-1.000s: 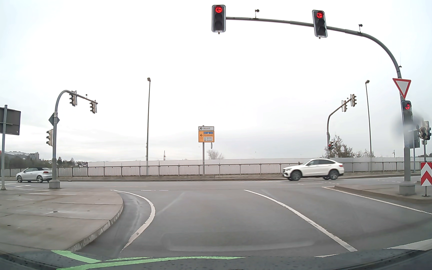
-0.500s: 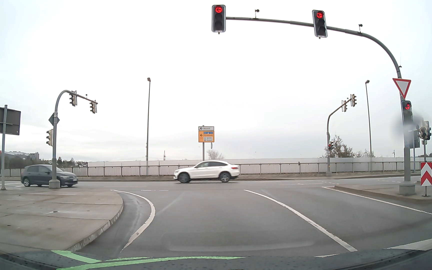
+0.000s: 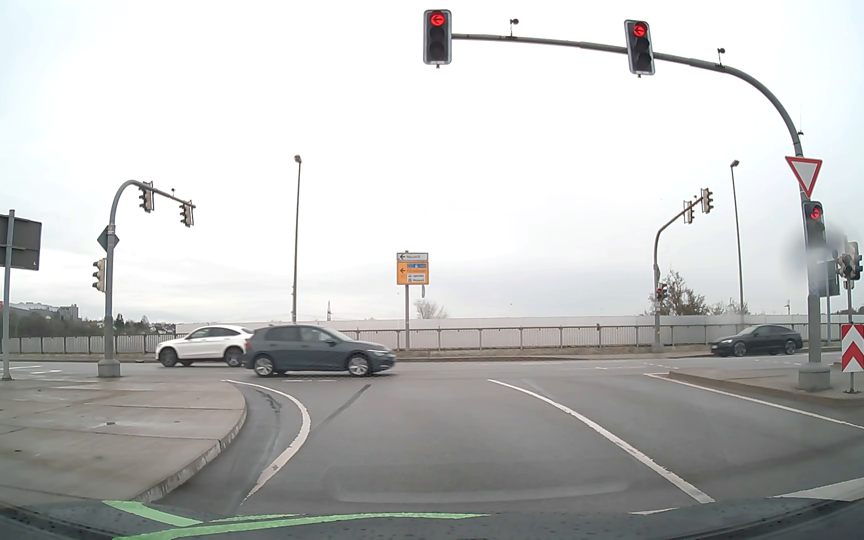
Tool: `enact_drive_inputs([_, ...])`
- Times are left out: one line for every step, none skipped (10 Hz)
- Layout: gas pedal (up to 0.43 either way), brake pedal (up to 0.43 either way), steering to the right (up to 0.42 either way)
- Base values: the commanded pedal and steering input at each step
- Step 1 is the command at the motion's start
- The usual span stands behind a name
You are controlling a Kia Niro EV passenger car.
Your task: Follow the waypoints while adhering to traffic rules and regulations
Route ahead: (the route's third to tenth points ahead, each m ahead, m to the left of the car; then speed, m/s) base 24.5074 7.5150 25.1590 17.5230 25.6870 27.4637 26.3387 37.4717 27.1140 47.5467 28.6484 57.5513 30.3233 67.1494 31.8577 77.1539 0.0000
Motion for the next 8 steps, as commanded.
enact_drive_inputs([0.000, 0.390, -0.014])
enact_drive_inputs([0.000, 0.390, -0.013])
enact_drive_inputs([0.000, 0.390, -0.014])
enact_drive_inputs([0.000, 0.390, -0.014])
enact_drive_inputs([0.000, 0.390, -0.014])
enact_drive_inputs([0.000, 0.390, -0.014])
enact_drive_inputs([0.000, 0.390, -0.014])
enact_drive_inputs([0.000, 0.390, -0.014])
